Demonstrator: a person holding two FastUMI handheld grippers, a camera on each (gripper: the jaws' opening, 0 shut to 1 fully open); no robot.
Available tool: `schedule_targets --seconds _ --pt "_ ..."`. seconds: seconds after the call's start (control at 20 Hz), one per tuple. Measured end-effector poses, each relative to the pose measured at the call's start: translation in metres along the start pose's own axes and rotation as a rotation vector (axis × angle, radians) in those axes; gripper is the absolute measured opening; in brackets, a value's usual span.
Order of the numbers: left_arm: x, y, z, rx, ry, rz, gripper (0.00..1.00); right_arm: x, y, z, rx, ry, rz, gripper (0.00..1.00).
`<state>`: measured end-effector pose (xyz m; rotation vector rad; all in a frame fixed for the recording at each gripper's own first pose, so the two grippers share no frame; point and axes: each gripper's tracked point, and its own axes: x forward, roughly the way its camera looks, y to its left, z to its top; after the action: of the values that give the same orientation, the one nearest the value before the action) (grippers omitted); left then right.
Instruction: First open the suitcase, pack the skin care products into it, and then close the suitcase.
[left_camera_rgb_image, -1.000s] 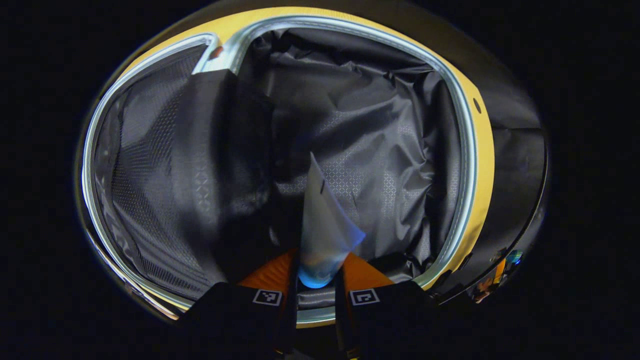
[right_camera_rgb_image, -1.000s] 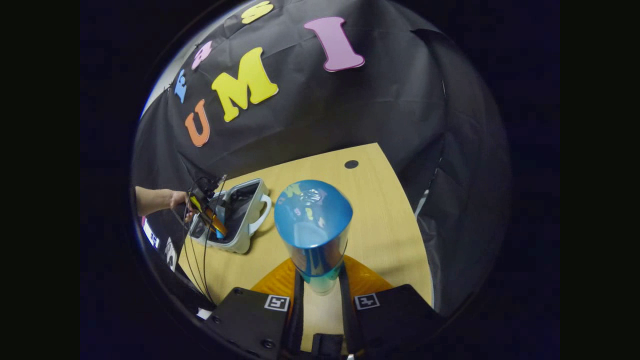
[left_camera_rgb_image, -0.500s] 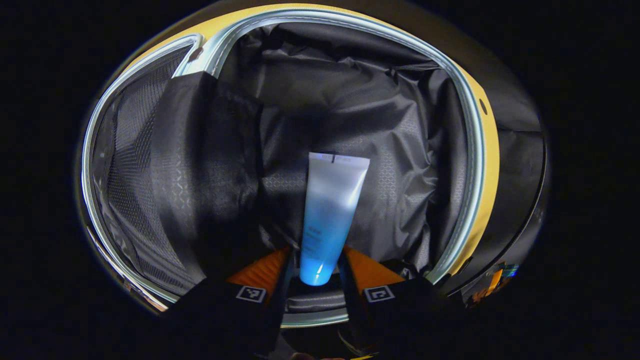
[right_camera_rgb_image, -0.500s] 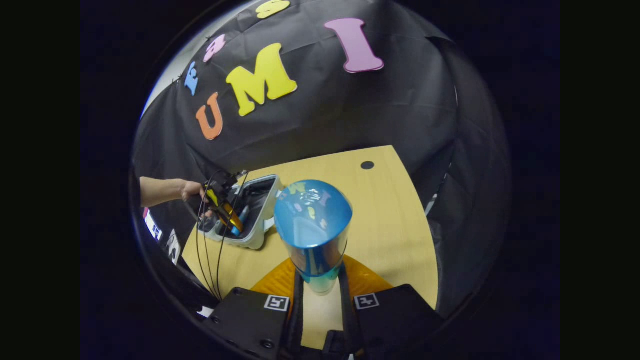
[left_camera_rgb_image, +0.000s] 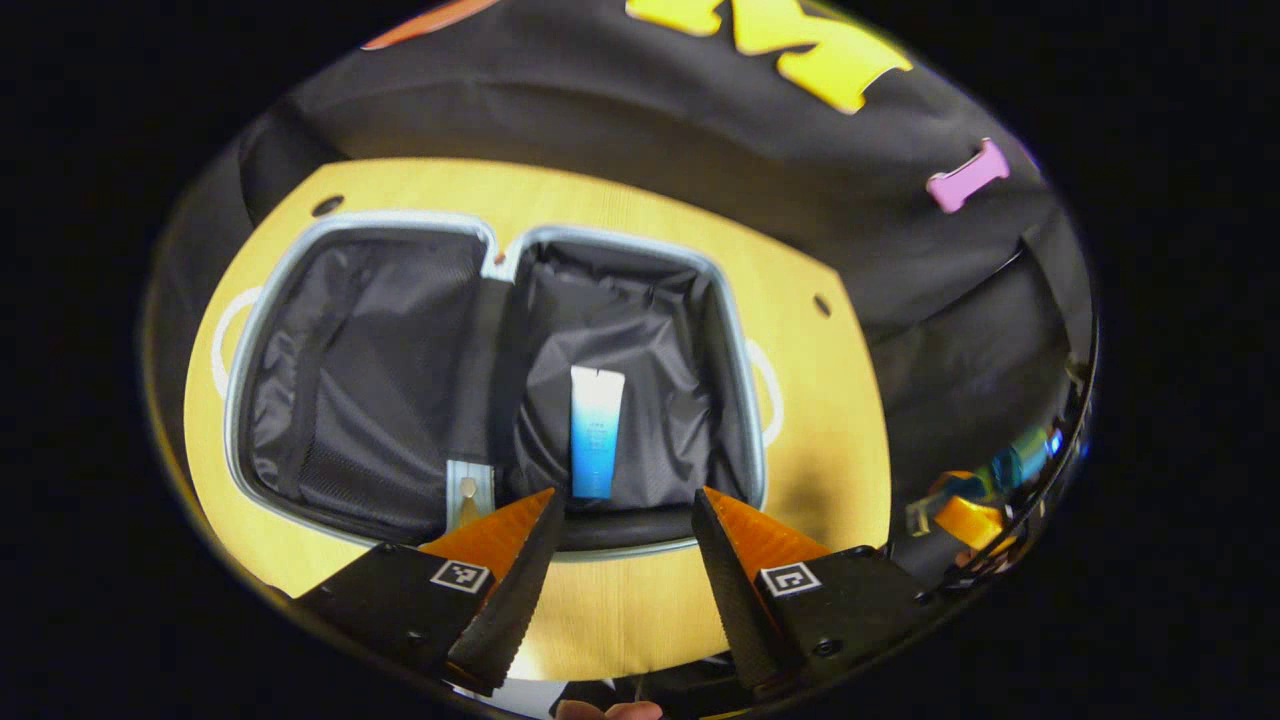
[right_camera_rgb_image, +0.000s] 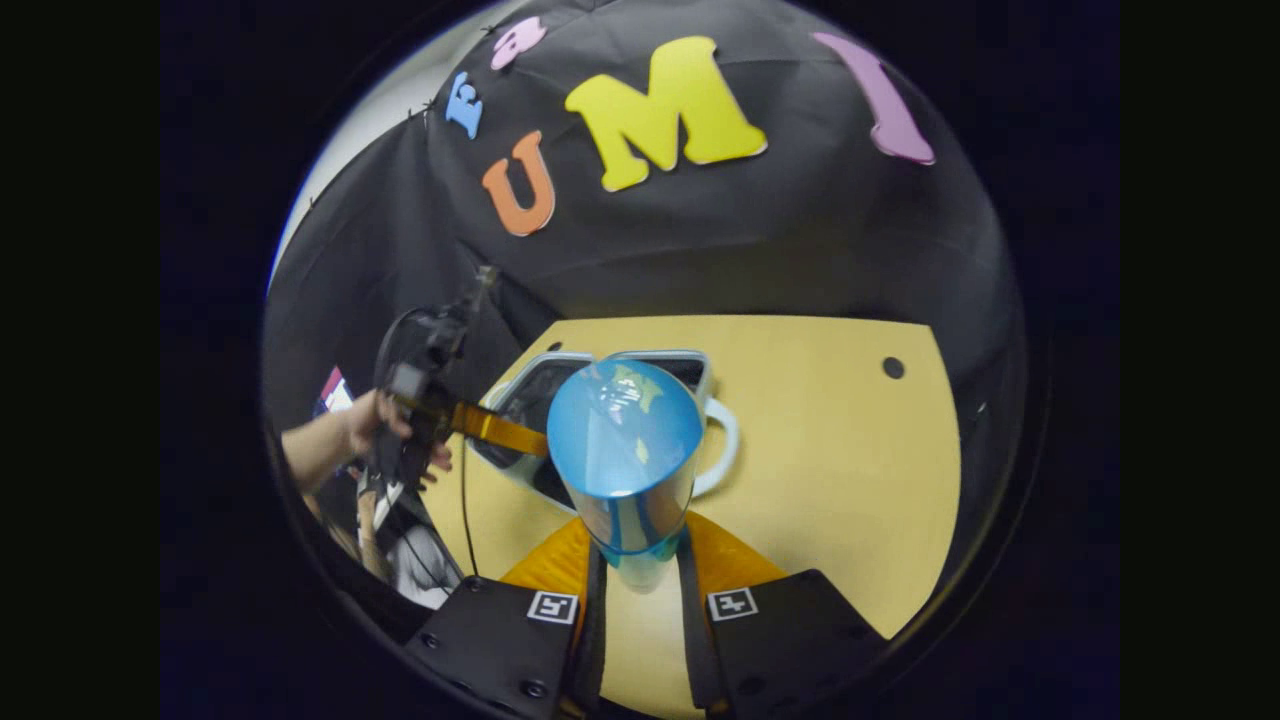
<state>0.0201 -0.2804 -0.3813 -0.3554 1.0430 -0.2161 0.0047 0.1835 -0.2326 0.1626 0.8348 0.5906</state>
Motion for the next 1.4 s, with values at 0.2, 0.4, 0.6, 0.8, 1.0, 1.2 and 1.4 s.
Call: schedule_targets --seconds 0.2,0.4,0.6,0.8,1.0,1.2,1.4 --pt "-0.057 0.007 -0.025 -0.068 -0.318 0.034 0.83 0.072 0.037 0.012 0.098 0.202 0.074 0.3" --pt "-0.06 0.026 -0.093 -0.257 -0.391 0.036 0.83 0.15 0.03 -0.008 0.162 0.423 -0.044 0.3" --pt "-0.099 0.043 -0.121 -0.344 -0.419 0.005 0.83 0.198 0.01 -0.043 0.262 0.6 -0.198 0.3" --pt "-0.136 0.075 -0.12 -0.328 -0.497 0.042 0.83 0.219 -0.008 -0.068 0.337 0.676 -0.323 0.3" --pt "-0.161 0.095 -0.106 -0.31 -0.559 0.082 0.83 0.23 -0.014 -0.069 0.428 0.662 -0.379 0.28" --pt "-0.169 0.098 -0.101 -0.317 -0.576 0.073 0.83 0.231 -0.018 -0.072 0.406 0.658 -0.443 0.3" --pt "-0.168 0.104 -0.1 -0.304 -0.568 0.084 0.83 0.232 -0.019 -0.073 0.403 0.637 -0.456 0.34"
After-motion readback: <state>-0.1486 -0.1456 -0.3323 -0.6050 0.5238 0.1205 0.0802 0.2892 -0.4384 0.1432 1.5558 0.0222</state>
